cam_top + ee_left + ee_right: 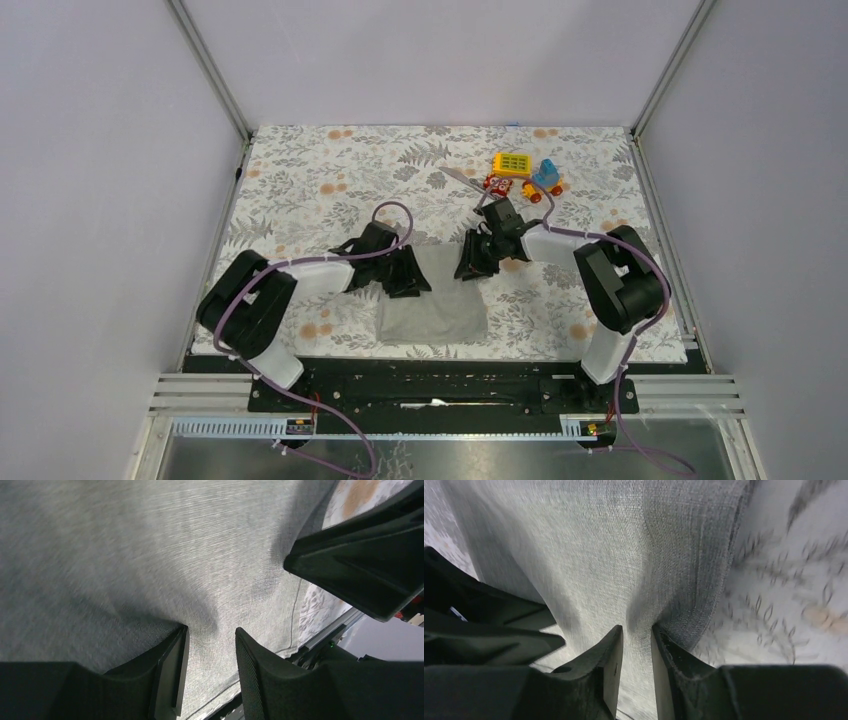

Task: Fold the napkin into a case and place the utensils inside
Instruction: Rotate the square-folded napkin at the center of the board, then pick up the square-folded napkin from the center of the board.

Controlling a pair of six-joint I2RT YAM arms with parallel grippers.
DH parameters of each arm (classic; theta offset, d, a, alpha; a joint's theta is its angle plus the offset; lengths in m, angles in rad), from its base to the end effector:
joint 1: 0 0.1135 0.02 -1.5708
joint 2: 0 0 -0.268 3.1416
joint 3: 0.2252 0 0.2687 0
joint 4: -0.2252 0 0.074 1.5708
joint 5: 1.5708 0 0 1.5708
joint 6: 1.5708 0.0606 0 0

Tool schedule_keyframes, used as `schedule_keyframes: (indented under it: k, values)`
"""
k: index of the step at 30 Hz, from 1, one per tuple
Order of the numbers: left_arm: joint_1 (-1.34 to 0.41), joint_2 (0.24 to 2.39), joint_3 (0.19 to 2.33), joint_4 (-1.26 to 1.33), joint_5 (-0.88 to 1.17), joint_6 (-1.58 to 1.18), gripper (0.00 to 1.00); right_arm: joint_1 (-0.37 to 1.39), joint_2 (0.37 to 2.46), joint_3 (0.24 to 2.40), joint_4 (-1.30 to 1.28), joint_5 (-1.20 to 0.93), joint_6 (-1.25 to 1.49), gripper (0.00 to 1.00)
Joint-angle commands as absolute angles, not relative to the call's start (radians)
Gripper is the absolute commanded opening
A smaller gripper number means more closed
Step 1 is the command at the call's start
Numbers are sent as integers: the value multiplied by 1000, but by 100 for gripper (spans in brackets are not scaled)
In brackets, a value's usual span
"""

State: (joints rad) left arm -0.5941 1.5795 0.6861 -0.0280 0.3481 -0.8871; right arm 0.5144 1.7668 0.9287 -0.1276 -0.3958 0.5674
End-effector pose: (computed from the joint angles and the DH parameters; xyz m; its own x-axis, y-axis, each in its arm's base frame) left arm 0.2473 -0.1920 0.1107 -0.9573 -0.2327 -0.1714 -0.0713 0.7647 -0.6404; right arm 0.3070 0.2004 0.1150 -0.9504 0.0325 -0.3093 -0.1590 0.8039 0.5731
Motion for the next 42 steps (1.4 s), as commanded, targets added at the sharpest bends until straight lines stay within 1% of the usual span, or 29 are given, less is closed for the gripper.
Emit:
schedule_keyframes:
  k: [1,3,5,8,11,12,14,16,18,21,24,27,29,33,36,42]
  values:
    - [-593,1712,770,10,307,-848,45,475,1874,1047,-117,-300,523,34]
    - [-592,1726,818,-16,314,-836,45,461,1897,1108,-189,-271,470,34]
    - [-592,1686,838,-60,316,-823,49,460,1873,1141,-261,-245,425,37]
    - [-592,1553,815,-132,330,-807,59,461,1780,1128,-349,-243,394,48]
    - [-591,1393,761,-220,342,-801,68,461,1662,1062,-412,-246,388,60]
    - [-591,1346,734,-246,355,-816,70,460,1628,1040,-433,-242,389,65]
    - [-591,1260,663,-266,397,-871,69,455,1570,998,-468,-242,402,69]
    - [-592,1179,562,-226,454,-949,62,441,1511,939,-465,-263,426,71]
    - [-593,1105,486,-214,473,-1013,54,407,1478,885,-458,-313,441,69]
    - [-603,1013,421,-217,458,-1085,53,353,1449,820,-450,-373,451,60]
    - [-621,1000,384,-219,435,-1153,49,323,1454,786,-444,-414,451,53]
    - [-662,994,366,-220,393,-1201,45,319,1464,755,-424,-446,456,53]
    - [-689,978,351,-225,356,-1233,44,319,1466,739,-402,-454,460,53]
    - [-698,929,319,-248,322,-1264,41,319,1484,713,-372,-495,455,52]
    - [-698,910,321,-256,293,-1264,41,319,1491,700,-367,-476,444,51]
    - [-698,986,345,-236,283,-1234,43,319,1498,691,-343,-488,450,53]
